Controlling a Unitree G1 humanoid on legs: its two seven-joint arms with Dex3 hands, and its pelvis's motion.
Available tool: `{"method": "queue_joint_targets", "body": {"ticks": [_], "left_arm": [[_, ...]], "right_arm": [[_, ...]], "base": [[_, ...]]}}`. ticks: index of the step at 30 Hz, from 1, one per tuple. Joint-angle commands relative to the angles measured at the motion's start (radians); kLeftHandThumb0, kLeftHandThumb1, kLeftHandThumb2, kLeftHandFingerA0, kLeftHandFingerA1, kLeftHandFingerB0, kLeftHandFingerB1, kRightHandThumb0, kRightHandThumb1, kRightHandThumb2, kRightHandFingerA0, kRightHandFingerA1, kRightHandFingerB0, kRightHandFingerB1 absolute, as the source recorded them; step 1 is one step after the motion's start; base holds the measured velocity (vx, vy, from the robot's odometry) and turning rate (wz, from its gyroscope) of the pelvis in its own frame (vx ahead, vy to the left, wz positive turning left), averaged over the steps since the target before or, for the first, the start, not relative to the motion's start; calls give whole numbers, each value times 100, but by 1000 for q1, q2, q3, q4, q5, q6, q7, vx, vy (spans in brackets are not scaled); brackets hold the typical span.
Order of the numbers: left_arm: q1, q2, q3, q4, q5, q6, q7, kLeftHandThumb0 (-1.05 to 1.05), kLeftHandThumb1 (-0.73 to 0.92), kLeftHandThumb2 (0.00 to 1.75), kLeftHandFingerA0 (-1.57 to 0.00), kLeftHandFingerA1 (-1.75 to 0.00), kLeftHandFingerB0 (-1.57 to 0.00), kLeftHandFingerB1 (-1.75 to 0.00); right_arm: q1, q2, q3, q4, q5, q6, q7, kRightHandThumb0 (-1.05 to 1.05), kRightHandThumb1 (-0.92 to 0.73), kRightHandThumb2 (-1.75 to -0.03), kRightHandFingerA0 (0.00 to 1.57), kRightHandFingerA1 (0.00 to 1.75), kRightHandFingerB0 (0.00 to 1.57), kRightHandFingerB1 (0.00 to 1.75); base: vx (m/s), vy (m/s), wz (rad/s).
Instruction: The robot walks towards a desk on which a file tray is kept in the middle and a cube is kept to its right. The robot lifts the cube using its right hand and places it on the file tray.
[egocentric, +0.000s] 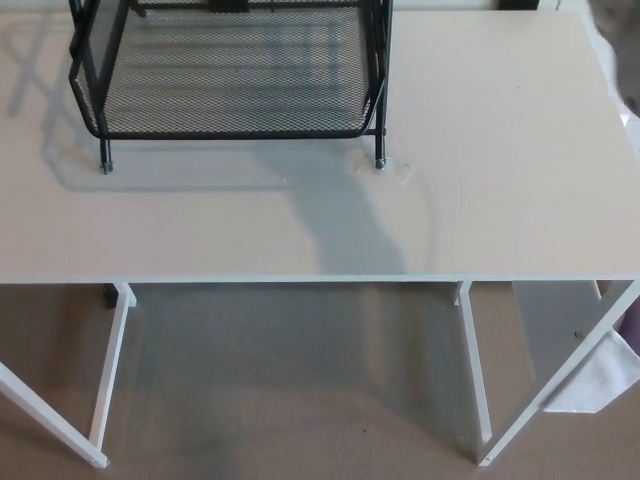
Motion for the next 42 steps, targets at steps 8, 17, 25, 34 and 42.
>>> {"method": "queue_joint_targets", "body": {"ticks": [8,17,25,34,42], "left_arm": [[-22,-43,-42,38,30,-58,40,-54,87,65,-57,-49,-43,-39],[25,-79,-50,-52,26,-113,34,-56,89,66,-56,-59,-45,-46],[49,-92,-57,-95,11,-114,24,-58,89,67,-54,-61,-42,-47],[58,-96,-70,-102,29,-117,39,-58,89,67,-55,-61,-43,-47],[105,-106,-83,-128,36,-109,41,-57,89,67,-54,-58,-43,-45]], "right_arm": [[-176,254,23,225,59,110,58,-25,-62,-62,82,165,76,107],[-180,320,56,362,70,61,17,-42,-48,-57,86,168,83,61],[-58,313,182,413,24,14,-37,-33,-60,-57,78,173,70,97],[9,302,249,418,-3,34,-139,-33,-61,-58,84,175,69,80],[80,292,266,438,-15,49,-306,-38,-58,-59,88,175,71,82]], "base": [[0,0,1],[0,0,0],[0,0,0],[0,0,0],[0,0,0]]}}
